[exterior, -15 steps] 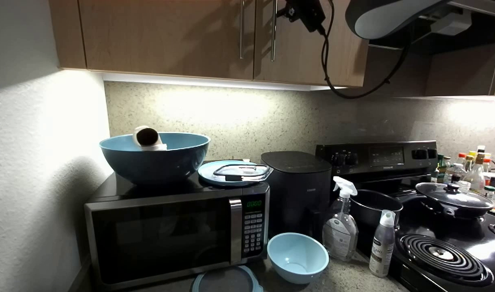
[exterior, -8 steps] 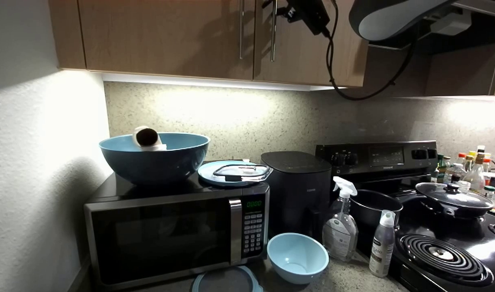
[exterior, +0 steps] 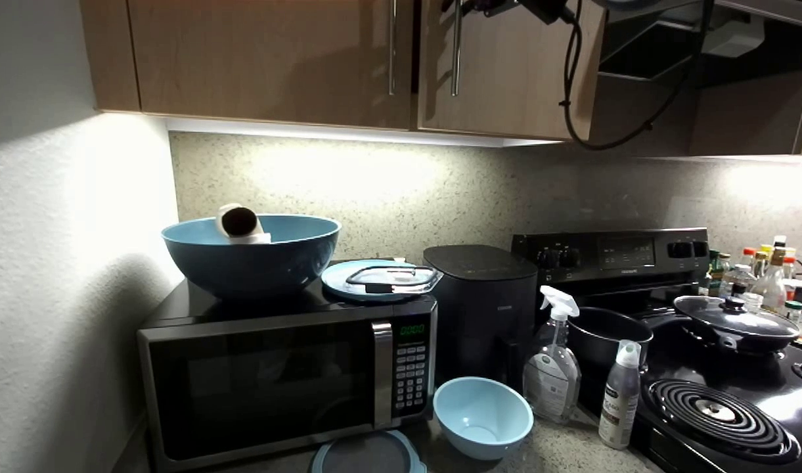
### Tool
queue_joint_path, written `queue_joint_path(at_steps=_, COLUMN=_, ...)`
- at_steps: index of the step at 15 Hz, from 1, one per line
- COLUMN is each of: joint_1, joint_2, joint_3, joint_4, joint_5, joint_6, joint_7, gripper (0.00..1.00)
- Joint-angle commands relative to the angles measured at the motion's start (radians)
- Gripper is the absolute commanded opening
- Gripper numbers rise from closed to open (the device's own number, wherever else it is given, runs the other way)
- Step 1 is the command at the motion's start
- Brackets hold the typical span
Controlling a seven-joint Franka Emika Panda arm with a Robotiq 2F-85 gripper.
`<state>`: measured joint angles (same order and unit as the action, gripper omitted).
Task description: Open the overhead cabinet on the right
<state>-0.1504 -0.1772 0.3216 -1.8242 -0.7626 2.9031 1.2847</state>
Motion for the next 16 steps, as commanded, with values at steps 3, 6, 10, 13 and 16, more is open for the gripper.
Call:
queue_joint_path(at_steps=3, joint_1=0.053, joint_2=-0.216, joint_3=-0.056, joint_4=-0.173, joint_5=0.158, joint_6=-0.237, joint_7=-0.106, gripper=0.07)
queue_joint_path(at_steps=6, joint_1=0.078, joint_2=-0.288, joint_3=-0.078, joint_4=-0.222, joint_5=0.212, joint_6=-0.312, joint_7=-0.140, gripper=0.07)
queue_joint_path(at_steps=10, joint_1=0.085, joint_2=-0.382, joint_3=-0.080, joint_4=-0.270, joint_5=0.302, joint_6=-0.427, joint_7=-0.196, gripper=0.05)
queue_joint_path(at_steps=13, joint_1=0.070, joint_2=-0.454, joint_3=-0.073, joint_4=-0.312, joint_5=0.338, joint_6=-0.483, joint_7=-0.211, gripper=0.06)
queue_joint_path(at_steps=16, joint_1=0.060, joint_2=-0.501, joint_3=-0.076, joint_4=-0.351, joint_5=0.366, joint_6=-0.476, joint_7=-0.255, gripper=0.06)
